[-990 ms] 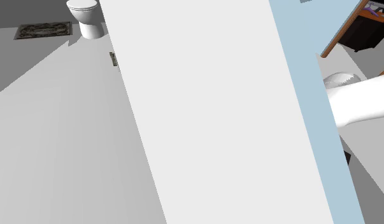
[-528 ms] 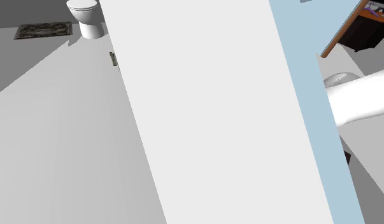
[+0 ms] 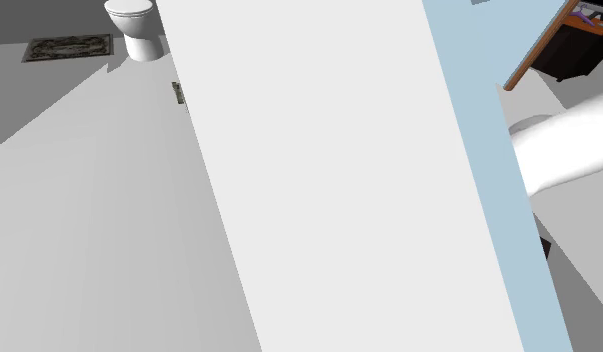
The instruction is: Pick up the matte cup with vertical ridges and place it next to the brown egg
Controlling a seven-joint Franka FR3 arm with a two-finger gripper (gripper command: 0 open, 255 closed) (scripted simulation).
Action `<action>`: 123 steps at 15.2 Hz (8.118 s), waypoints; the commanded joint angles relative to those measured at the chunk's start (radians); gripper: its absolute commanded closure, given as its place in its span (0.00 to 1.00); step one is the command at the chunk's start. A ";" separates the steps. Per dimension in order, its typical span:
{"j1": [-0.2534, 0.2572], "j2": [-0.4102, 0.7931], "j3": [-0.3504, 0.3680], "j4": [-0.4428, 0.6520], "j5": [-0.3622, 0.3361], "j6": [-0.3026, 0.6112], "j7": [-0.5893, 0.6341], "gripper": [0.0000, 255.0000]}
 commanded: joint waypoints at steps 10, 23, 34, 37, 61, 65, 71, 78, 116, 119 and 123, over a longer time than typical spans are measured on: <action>-0.077 0.330 -0.092 0.112 -0.073 0.211 -0.035 0.00; -0.169 0.767 -0.178 0.425 -0.070 0.335 -0.089 0.00; -0.182 0.814 -0.181 0.384 -0.067 0.425 -0.091 0.00; -0.182 0.814 -0.181 0.384 -0.067 0.425 -0.091 0.00; -0.176 0.744 -0.182 0.457 -0.069 0.284 -0.110 1.00; -0.175 0.727 -0.182 0.488 -0.069 0.236 -0.117 1.00; -0.173 0.707 -0.182 0.543 -0.068 0.162 -0.129 1.00; -0.171 0.692 -0.182 0.618 -0.066 0.074 -0.143 1.00; 0.269 0.618 0.219 0.586 -0.057 -0.120 0.674 1.00; 0.298 0.655 0.241 0.635 -0.059 -0.141 0.723 1.00; 0.297 0.659 0.240 0.586 -0.061 -0.088 0.730 1.00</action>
